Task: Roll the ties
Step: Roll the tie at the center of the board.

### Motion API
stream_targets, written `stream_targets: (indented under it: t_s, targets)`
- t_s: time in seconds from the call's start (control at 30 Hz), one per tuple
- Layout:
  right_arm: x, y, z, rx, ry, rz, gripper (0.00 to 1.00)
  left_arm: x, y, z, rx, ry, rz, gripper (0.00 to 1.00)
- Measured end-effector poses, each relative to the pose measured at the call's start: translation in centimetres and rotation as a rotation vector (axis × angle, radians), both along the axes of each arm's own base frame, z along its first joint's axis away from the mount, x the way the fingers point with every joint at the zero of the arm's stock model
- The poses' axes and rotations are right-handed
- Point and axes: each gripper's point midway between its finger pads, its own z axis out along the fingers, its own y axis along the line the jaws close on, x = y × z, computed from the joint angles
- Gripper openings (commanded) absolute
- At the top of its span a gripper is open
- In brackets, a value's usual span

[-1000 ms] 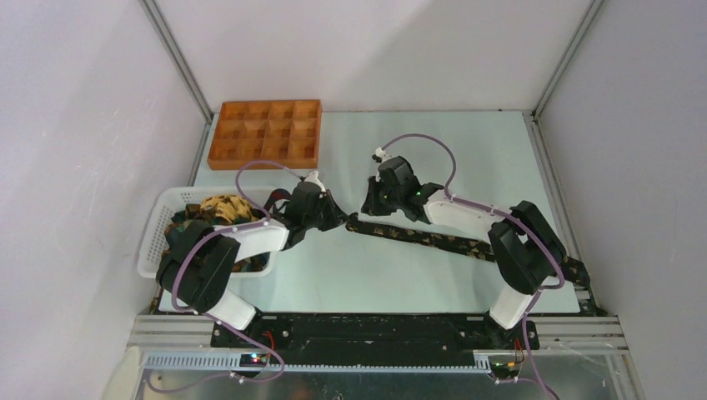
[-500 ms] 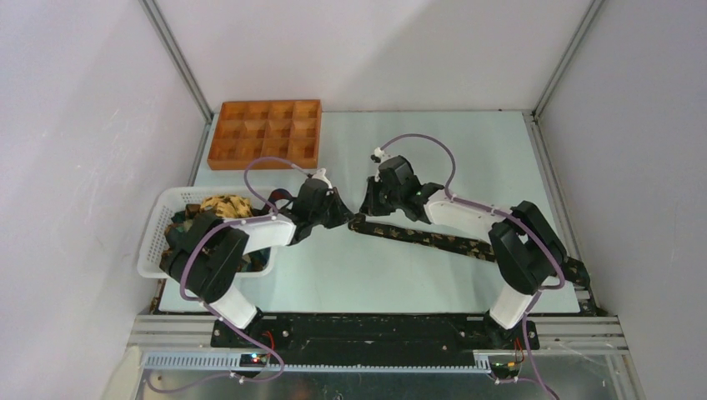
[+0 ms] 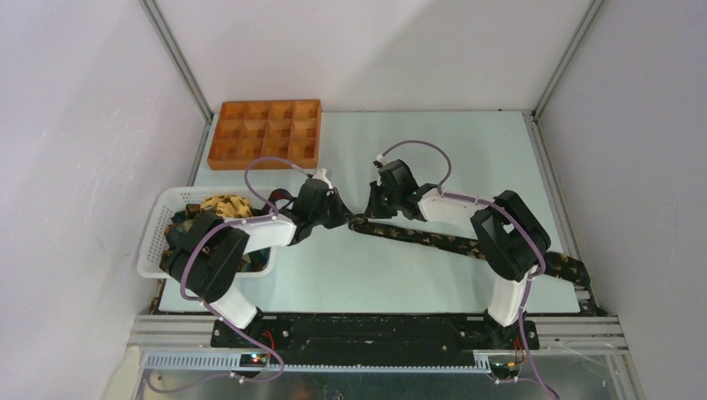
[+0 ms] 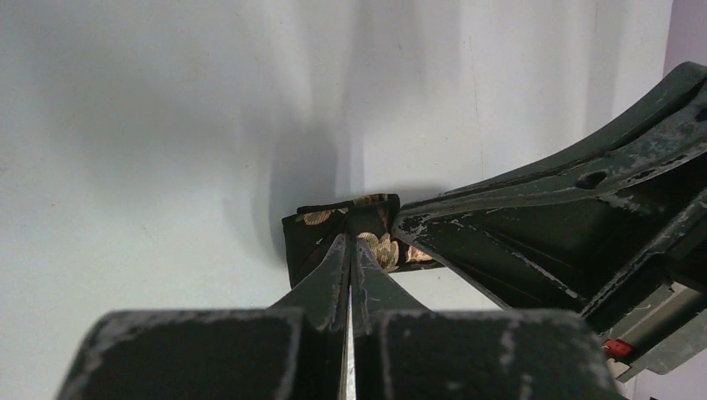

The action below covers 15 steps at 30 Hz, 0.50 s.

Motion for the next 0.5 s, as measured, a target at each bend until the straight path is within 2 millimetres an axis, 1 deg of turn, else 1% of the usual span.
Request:
stream_targets:
  t_s: [0.17, 0.33, 0.5]
  targets:
    - [-0.4, 0.3, -0.2, -0.003, 0.003, 0.010, 0.00, 0.0, 0.0, 0.0, 0.001, 0.000, -0.001, 0.00]
    - [-1.2, 0.9, -0.3, -0.009, 0.008, 0.031, 0.00, 0.0, 0.0, -0.1, 0.002, 0.000, -0.001, 0.00]
    - [-1.8, 1.0, -0.6, -0.025, 0.014, 0.038, 0.00, 0.0, 0.0, -0.1, 0.002, 0.000, -0.001, 0.00]
